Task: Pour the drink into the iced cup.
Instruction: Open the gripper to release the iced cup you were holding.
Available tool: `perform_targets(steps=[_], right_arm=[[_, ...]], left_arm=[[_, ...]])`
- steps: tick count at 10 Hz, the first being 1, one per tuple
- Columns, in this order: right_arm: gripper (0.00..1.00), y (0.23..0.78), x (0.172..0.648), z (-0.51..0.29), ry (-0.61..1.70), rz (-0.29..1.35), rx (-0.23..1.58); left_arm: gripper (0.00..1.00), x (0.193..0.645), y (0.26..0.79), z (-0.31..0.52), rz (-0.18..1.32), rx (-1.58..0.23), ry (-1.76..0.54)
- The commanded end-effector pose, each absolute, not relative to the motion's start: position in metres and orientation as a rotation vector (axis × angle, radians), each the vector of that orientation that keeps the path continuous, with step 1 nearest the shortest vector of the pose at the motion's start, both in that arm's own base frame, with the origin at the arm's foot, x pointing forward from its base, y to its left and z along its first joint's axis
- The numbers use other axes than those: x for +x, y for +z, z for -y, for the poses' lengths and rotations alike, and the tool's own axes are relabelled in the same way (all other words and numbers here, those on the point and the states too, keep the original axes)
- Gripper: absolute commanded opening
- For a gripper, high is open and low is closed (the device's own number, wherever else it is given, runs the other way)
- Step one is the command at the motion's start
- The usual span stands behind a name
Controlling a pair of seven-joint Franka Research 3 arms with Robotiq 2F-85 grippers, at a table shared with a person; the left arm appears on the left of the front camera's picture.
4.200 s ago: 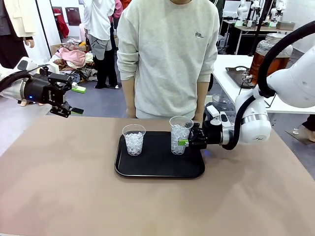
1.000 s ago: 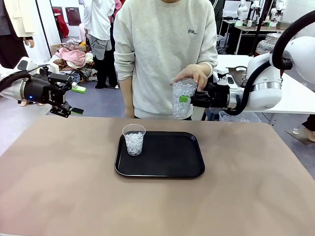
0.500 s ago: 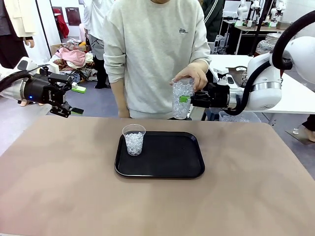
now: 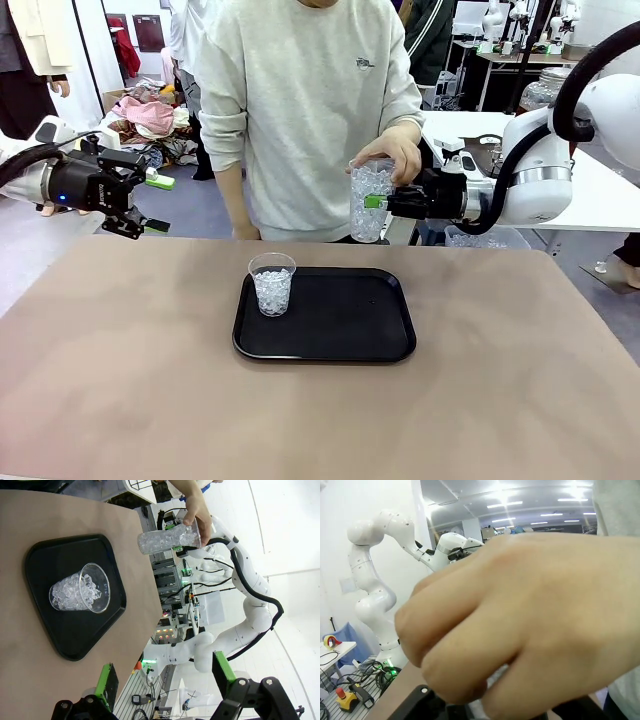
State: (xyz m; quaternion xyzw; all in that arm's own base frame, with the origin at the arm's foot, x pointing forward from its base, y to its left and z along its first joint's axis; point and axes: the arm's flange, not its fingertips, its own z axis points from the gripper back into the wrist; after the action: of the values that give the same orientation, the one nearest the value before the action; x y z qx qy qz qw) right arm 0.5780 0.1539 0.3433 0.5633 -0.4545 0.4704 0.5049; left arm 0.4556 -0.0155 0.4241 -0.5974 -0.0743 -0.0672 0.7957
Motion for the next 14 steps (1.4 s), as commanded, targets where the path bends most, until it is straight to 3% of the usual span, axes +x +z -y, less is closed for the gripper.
perform_targets(steps=[1,9,11,12,14], right_arm=[[0.49,0.349,0.578,-0.154,1.14,1.11,1.358],[0.49,0.344,0.578,-0.154,1.136,1.097,1.359],[0.88,0.343,0.577,-0.15,1.127,1.059,1.387],[1.0,0.342,0.576,-0.146,1.121,1.052,1.389],[1.0,0.343,0.572,-0.127,1.1,1.064,1.355]], left_arm=[[1.0,0.455,0.426,0.015,0.168,-1.281,-0.145],[1.0,0.455,0.426,0.015,0.168,-1.281,-0.145],[1.0,0.455,0.426,0.015,0.168,-1.281,-0.145],[1.0,0.455,0.426,0.015,0.168,-1.281,-0.145],[1.0,0.455,0.426,0.015,0.168,-1.281,-0.145]])
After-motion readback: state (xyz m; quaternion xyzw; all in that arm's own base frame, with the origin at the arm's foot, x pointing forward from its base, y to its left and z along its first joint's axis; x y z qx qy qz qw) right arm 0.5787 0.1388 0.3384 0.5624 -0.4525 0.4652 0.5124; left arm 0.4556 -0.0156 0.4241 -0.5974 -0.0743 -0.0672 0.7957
